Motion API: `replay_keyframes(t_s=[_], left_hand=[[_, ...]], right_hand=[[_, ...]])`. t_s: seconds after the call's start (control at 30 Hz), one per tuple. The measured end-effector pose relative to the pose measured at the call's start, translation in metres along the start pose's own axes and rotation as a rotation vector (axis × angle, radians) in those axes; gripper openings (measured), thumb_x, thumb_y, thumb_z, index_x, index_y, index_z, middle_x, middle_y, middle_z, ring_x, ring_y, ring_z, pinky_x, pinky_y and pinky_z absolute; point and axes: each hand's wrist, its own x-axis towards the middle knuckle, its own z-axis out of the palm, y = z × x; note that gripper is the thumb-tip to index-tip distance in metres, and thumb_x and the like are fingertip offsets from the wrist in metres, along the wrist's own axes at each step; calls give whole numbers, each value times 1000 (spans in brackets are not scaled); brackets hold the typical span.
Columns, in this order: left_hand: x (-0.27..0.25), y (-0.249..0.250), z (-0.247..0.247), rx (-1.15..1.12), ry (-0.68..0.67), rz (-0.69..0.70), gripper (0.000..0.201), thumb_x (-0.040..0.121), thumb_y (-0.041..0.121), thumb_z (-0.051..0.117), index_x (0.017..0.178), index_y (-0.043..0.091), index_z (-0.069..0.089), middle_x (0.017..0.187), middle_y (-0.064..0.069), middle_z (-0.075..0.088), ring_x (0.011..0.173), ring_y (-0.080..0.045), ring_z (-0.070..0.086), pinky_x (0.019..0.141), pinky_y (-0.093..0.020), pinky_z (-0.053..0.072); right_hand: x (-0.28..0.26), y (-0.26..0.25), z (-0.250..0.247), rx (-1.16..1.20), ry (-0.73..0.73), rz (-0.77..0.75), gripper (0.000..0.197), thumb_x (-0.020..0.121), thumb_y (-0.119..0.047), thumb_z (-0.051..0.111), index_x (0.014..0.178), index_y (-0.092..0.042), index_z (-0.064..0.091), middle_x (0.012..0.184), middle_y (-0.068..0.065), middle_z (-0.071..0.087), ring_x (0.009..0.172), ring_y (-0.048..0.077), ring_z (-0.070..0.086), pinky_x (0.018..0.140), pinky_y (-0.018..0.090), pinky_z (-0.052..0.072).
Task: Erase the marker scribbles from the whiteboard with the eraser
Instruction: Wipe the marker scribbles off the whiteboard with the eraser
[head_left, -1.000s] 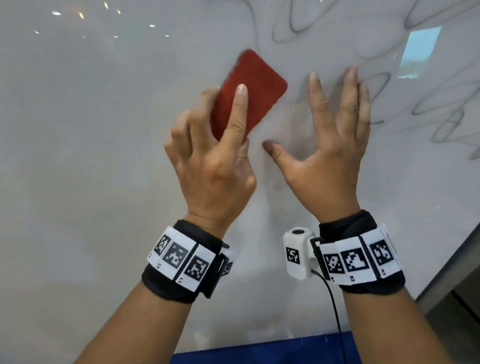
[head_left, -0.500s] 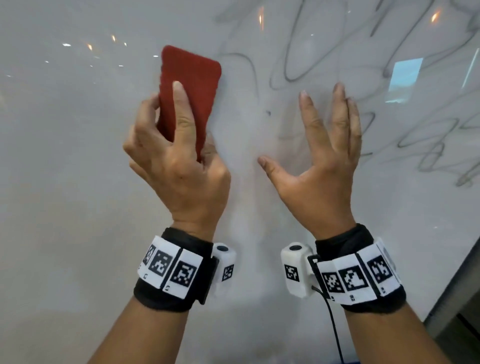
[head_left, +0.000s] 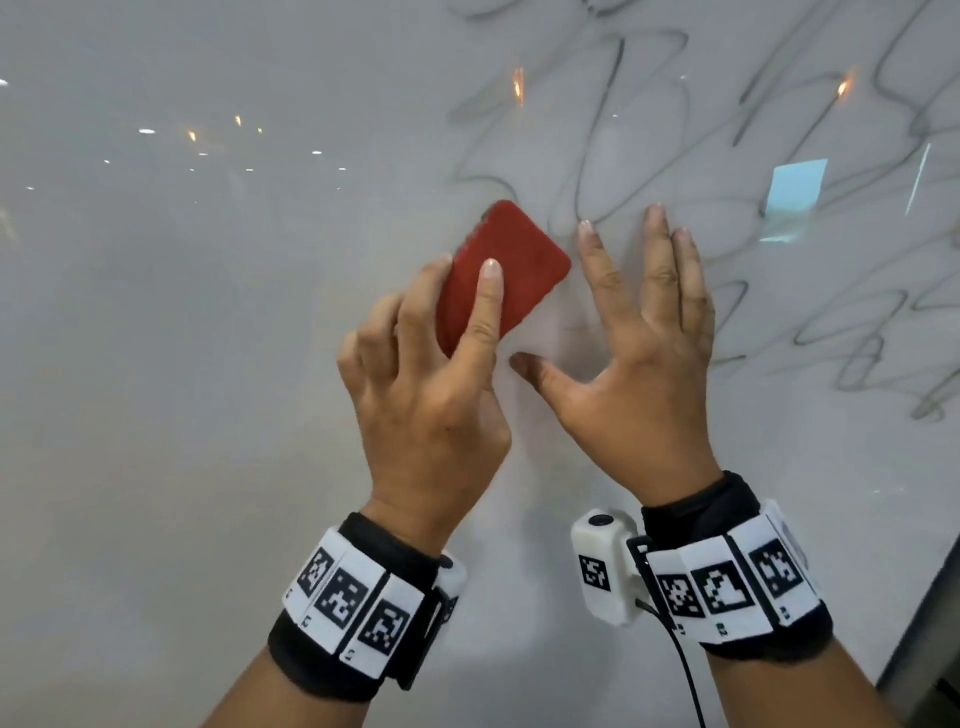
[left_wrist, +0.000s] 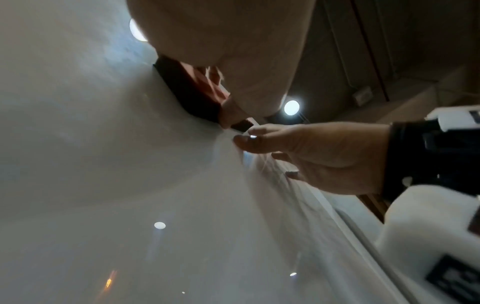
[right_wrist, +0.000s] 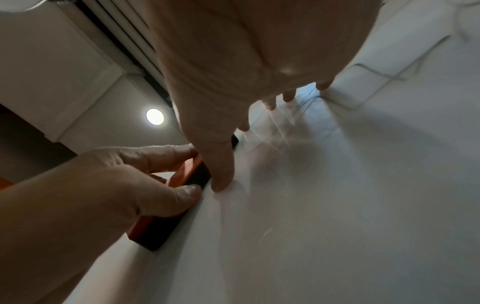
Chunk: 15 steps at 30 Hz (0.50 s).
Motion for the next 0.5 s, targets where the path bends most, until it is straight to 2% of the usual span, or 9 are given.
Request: replay_keyframes(t_s=[0.03,0.1,0.23,0.27,0.3,0.4,0.43,0.5], left_hand=[[-1,-1,1,5,-17,40,62,78,6,68,138,18,58,138,-14,54,119,-30,39,89,-47,38],[5,-7,0,12,-4,27,62,79,8,67,139,19,58,139,-14,54,118,-29,38,89,-47,37],[29,-16,-7,-25,110,-231,67,76,16,65,143,17,54,140,-16,50,117,-31,38,93,-42,33],[31,-14,-7,-31,114,-246,68,76,16,65,143,17,53,140,-16,50,117,-32,39,94,-42,33],[29,-10,-7,-25,89,-206,69,75,15,65,143,17,54,140,-15,50,117,-32,40,93,-43,34],[15,-3,-3,17,-15,77,64,78,11,66,141,19,56,140,-14,53,118,-31,40,89,-45,37],[15,-6,-3,15,-27,116,63,79,11,66,141,20,57,140,-13,54,117,-30,39,89,-45,37],[24,-13,-4,4,-6,46,64,79,12,67,141,22,56,139,-11,53,117,-29,37,89,-44,37]], right_hand=[[0,-1,0,1,-2,2,97,75,-61,73,156,-32,27,166,11,10,153,30,4,120,57,17],[2,-1,-1,6,-4,8,97,74,-60,73,156,-32,29,166,11,10,153,30,5,120,58,18],[8,-2,-7,46,10,19,96,71,-58,77,153,-33,34,165,12,13,152,31,7,118,61,19],[11,-2,-10,41,6,17,97,71,-59,77,153,-33,33,165,12,13,152,32,7,118,61,18],[14,-2,-12,31,0,11,99,70,-60,77,154,-33,32,165,11,12,152,32,7,118,61,18],[25,-5,-17,5,-36,-5,104,69,-60,79,155,-34,27,166,11,9,152,33,3,119,60,16],[28,-6,-18,-1,-47,-6,105,69,-60,79,156,-34,25,166,11,7,152,32,2,120,60,15],[31,-8,-18,-15,-63,-4,107,69,-60,79,156,-35,23,166,11,5,152,32,0,120,59,14]])
